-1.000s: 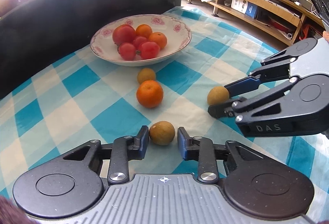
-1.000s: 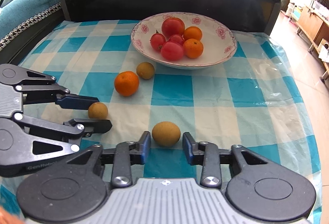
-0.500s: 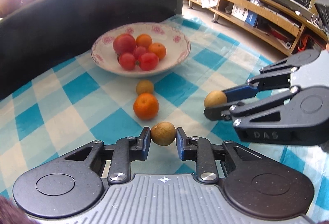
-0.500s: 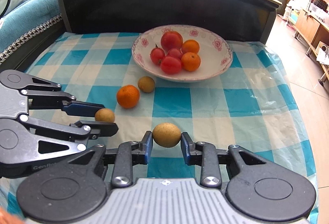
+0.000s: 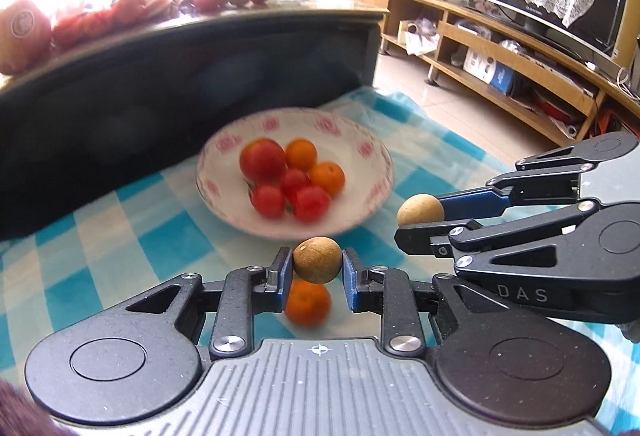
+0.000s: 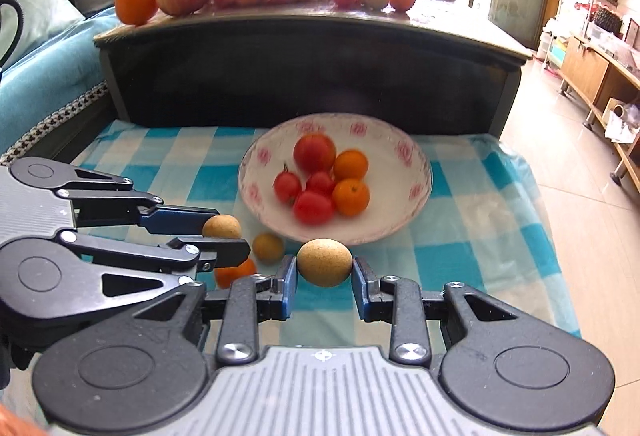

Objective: Organize fruits
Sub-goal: 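Carry both held brown fruits over the white bowl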

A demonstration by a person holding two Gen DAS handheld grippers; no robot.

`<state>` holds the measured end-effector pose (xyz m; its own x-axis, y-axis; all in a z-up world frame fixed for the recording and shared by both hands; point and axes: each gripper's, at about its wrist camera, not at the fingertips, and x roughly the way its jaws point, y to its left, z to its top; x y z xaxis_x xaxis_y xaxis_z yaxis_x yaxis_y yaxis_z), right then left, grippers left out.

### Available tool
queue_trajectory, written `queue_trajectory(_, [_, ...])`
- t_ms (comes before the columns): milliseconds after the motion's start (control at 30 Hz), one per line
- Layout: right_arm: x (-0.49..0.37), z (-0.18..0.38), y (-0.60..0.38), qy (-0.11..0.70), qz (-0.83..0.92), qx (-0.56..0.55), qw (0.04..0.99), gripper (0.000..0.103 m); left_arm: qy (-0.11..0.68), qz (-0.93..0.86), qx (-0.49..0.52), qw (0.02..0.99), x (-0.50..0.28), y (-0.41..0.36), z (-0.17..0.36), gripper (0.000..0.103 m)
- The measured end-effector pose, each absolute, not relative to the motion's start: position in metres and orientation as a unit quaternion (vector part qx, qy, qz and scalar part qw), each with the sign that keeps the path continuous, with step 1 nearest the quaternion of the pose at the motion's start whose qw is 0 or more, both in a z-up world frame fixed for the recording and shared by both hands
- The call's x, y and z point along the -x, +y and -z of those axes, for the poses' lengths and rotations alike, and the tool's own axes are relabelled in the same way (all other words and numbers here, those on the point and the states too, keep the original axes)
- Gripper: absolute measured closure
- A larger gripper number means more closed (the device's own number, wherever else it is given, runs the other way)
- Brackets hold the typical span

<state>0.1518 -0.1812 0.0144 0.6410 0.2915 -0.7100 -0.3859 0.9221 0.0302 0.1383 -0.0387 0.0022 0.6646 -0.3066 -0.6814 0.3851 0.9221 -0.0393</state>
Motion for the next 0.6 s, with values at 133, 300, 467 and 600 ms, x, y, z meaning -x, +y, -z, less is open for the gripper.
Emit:
queue_trajectory(133, [-0.167,-0.018,-0.182,0.373,-0.184,0.058,0.908,0.07,0.354,0.186,-0.058,0.915,-0.152,-0.039,-0.007,0.07])
queue_trajectory(300, [-0.189,-0.017,-0.182,0.371,-0.179,0.06,0.909,0.07,0.35,0.178,-0.059,0.918,-0.171,-0.04,-0.008,0.07])
queue_trajectory(467, [-0.208,-0.013,-0.183,0.371,-0.176,0.056,0.91,0.07,0.35,0.17,-0.062,0.919,-0.188,-0.042,-0.005,0.07])
queue_trajectory(600, [-0.219,-0.007,-0.183,0.374,-0.174,0.054,0.909,0.07,0.352,0.165,-0.066,0.919,-0.197,-0.045,-0.002,0.07])
